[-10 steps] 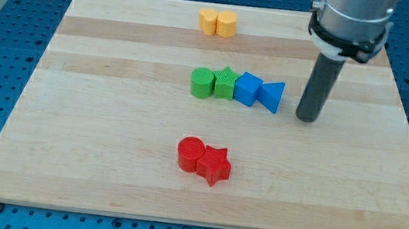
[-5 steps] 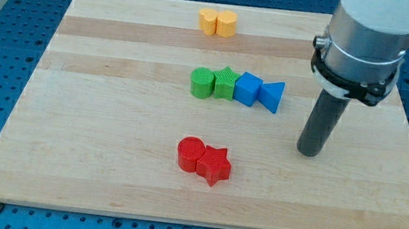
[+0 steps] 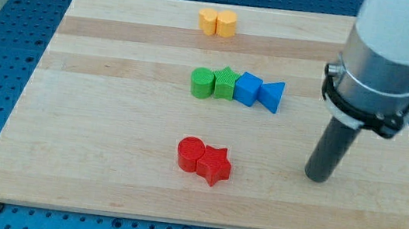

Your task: Slide both the red blocks diagonally to the bottom left side of the green circle

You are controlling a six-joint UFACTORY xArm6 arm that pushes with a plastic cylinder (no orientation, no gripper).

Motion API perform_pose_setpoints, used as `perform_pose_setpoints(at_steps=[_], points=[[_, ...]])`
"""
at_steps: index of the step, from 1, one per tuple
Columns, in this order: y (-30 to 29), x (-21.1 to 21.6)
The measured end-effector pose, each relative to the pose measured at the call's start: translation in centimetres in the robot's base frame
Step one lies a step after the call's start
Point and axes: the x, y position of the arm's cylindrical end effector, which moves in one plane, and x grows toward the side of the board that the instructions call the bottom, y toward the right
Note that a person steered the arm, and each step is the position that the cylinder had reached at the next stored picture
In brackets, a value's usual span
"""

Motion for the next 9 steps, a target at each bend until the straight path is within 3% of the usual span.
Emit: perform_pose_setpoints(at_steps=[1, 6, 7, 8, 9], points=[[-0.7, 1.6], [-18.7, 1.1], [-19.0, 2.0], [-15.4, 4.4], [-13.6, 3.7]])
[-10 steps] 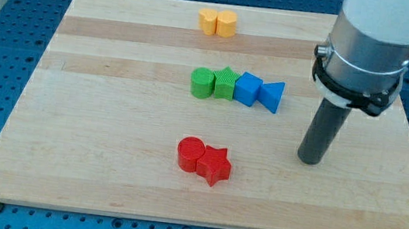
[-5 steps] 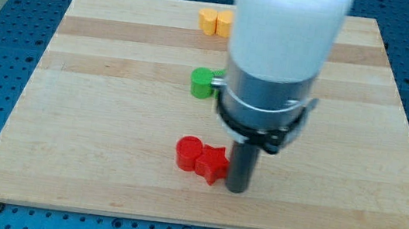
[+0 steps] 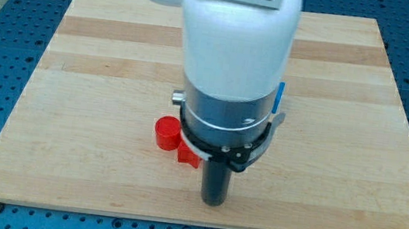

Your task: Slide both the red blocks diagonally to the bottom left side of the green circle

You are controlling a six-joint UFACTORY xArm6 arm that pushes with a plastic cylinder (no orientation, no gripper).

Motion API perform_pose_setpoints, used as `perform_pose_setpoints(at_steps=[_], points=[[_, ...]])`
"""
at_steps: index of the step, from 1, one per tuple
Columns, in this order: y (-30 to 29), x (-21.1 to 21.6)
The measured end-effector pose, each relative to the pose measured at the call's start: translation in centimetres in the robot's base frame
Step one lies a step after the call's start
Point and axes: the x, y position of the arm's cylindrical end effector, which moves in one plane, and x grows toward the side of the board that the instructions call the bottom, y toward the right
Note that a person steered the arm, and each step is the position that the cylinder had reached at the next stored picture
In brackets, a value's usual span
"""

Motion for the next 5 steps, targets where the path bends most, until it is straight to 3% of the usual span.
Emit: perform_pose_setpoints(at_steps=[2, 4, 5], points=[[-2.2, -4.6], [-10.6, -5.3], [-11.5, -5.1]])
